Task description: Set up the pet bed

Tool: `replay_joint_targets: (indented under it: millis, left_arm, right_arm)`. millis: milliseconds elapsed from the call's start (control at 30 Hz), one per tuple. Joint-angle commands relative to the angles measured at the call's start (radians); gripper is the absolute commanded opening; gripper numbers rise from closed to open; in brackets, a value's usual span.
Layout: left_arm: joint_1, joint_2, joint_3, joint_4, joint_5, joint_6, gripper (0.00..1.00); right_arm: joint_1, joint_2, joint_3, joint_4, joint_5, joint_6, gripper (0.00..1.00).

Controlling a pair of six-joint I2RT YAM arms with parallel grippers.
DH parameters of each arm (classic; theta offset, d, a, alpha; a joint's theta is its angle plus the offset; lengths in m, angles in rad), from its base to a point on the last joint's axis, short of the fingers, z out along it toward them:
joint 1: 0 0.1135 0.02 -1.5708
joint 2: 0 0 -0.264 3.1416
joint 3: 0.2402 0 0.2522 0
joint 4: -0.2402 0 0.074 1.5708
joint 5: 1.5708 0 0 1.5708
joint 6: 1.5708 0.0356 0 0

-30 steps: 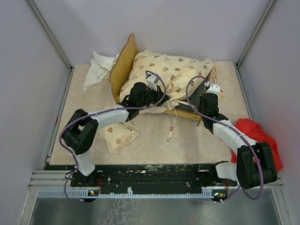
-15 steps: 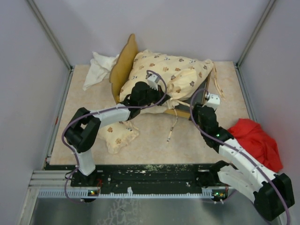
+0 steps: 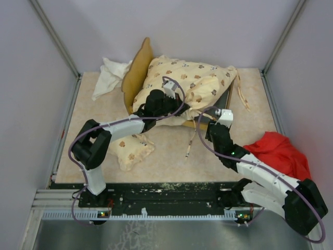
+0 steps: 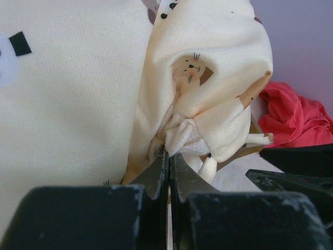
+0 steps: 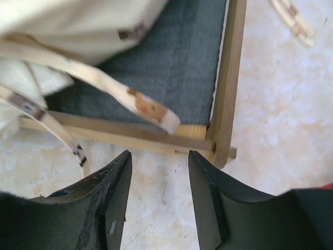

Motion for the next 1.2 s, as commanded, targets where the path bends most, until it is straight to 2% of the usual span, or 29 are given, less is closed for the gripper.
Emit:
replay_joint_targets:
  millis: [0,133,267,533,567,900,1033,1067,1167]
  left_arm:
    - [0.01,0.012,0.031,0.021,0.002,-0.012,0.0]
    - [0.01,0.014,0.031,0.015,0.003,-0.011,0.0]
    - [0.01,0.01,0.032,0.006,-0.003,-0.006,0.0]
    - [0.01,0.015,0.051,0.001,-0.003,-0.005,0.0]
    - [0.01,0.016,0.052,0.002,-0.003,-0.007,0.0]
    - [0.01,0.028,0.065,0.001,-0.001,-0.007,0.0]
    - [0.009,0.036,0.065,0.0,-0.003,-0.007,0.0]
    - [0.01,0.037,0.063,0.0,-0.005,-0.008,0.0]
    - [0.01,0.044,0.058,0.003,-0.007,-0.009,0.0]
  right_arm:
    - [0.003,-0.07,0.084,0.093,0.03,-0.23,0.46]
    - [-0.046,-0.004,0.114,0.109,-0.064,-0.293,0.4]
    - [-0.076,0.051,0.134,0.145,-0.073,-0.333,0.33]
    - [-0.155,0.146,0.14,0.313,-0.145,-0.441,0.01]
    - [-0.163,0.158,0.14,0.328,-0.164,-0.451,0.0]
    - [-0.187,0.247,0.124,0.339,-0.25,-0.422,0.0]
    - [-0.186,0.218,0.157,0.225,-0.246,-0.373,0.0]
    - [-0.186,0.204,0.179,0.162,-0.232,-0.336,0.05]
    - [-0.183,0.142,0.216,0.0,-0.211,-0.192,0.27]
